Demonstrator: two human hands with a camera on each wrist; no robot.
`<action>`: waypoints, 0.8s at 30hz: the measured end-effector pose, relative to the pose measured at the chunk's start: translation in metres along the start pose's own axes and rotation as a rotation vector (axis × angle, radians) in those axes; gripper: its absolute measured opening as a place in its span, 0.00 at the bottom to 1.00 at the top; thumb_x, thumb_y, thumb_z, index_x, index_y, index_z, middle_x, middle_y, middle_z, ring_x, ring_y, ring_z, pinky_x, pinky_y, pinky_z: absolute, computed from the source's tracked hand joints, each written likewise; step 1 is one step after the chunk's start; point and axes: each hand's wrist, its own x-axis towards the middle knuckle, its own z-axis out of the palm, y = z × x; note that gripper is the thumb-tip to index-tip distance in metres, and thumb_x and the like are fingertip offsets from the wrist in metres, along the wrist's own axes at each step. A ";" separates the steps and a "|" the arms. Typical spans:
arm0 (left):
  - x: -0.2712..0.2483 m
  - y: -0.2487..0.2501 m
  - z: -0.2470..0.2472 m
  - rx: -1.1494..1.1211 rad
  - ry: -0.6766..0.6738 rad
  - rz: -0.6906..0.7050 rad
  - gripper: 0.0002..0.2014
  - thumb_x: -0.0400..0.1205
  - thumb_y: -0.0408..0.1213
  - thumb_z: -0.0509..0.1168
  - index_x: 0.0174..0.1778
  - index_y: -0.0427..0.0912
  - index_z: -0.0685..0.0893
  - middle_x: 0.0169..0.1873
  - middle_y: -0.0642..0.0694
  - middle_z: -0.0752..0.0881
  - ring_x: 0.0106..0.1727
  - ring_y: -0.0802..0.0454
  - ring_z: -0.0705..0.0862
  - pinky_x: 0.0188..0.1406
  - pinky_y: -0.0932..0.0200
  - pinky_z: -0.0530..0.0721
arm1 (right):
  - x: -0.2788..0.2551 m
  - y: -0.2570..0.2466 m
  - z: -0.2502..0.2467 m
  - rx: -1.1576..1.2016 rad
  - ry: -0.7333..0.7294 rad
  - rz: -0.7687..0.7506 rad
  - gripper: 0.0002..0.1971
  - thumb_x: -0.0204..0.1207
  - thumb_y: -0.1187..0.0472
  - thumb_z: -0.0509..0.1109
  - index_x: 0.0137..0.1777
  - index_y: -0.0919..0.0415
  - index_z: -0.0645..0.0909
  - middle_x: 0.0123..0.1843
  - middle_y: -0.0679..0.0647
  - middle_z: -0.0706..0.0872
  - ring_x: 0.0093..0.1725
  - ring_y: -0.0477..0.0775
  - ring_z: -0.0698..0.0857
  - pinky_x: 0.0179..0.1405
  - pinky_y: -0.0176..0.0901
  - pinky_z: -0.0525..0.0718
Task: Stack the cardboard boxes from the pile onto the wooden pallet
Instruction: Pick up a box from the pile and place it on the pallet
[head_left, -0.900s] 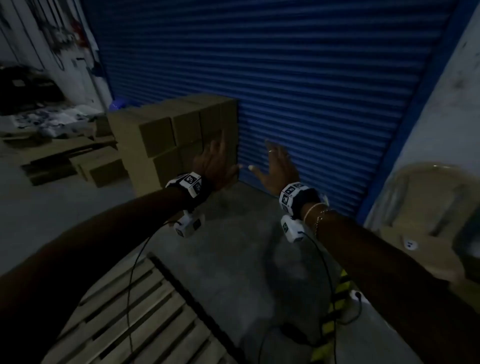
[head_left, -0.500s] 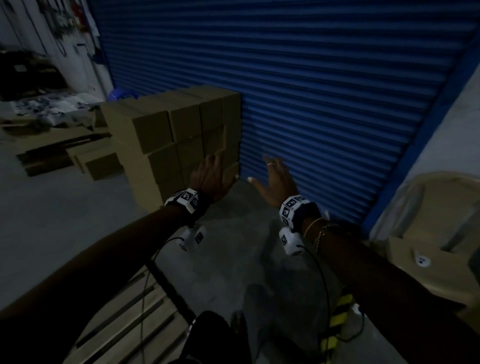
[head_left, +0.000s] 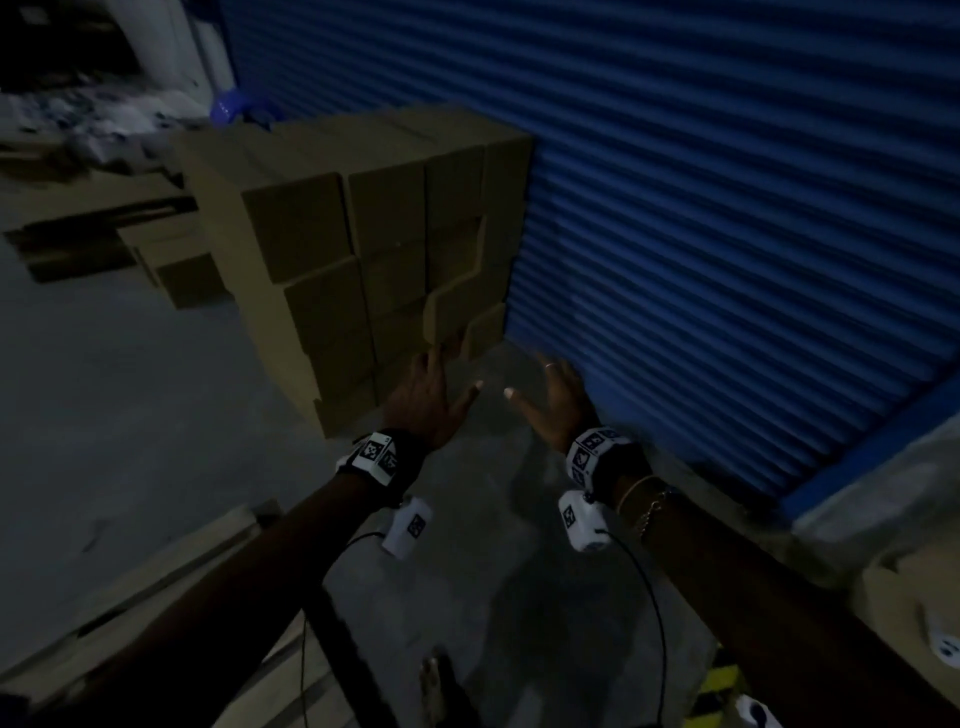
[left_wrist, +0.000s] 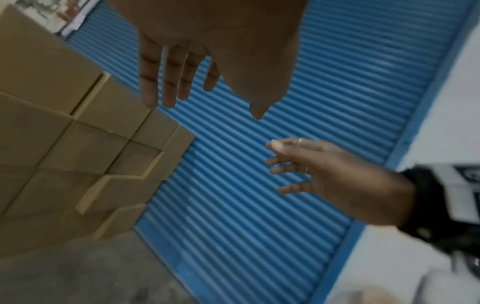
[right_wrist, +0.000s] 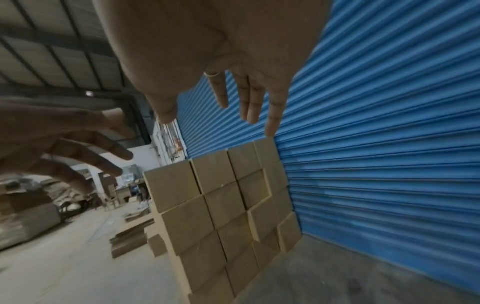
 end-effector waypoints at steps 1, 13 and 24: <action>0.012 -0.008 0.004 0.006 0.003 -0.006 0.40 0.84 0.69 0.54 0.84 0.43 0.59 0.77 0.37 0.70 0.71 0.37 0.78 0.66 0.45 0.80 | 0.015 -0.001 0.011 0.010 -0.023 -0.001 0.44 0.75 0.34 0.71 0.86 0.53 0.62 0.85 0.59 0.66 0.83 0.62 0.66 0.80 0.62 0.70; 0.115 -0.091 -0.018 -0.147 0.131 -0.204 0.42 0.82 0.68 0.60 0.85 0.44 0.58 0.76 0.38 0.74 0.69 0.37 0.80 0.67 0.39 0.83 | 0.164 -0.045 0.058 0.026 -0.165 -0.083 0.34 0.76 0.47 0.78 0.80 0.53 0.72 0.82 0.54 0.68 0.80 0.56 0.70 0.77 0.48 0.70; 0.259 -0.172 -0.051 -0.124 0.319 -0.410 0.37 0.80 0.61 0.70 0.79 0.43 0.68 0.67 0.38 0.81 0.51 0.43 0.87 0.49 0.50 0.87 | 0.367 -0.094 0.133 0.404 -0.280 -0.022 0.39 0.73 0.53 0.82 0.82 0.46 0.68 0.77 0.53 0.76 0.74 0.58 0.78 0.69 0.60 0.83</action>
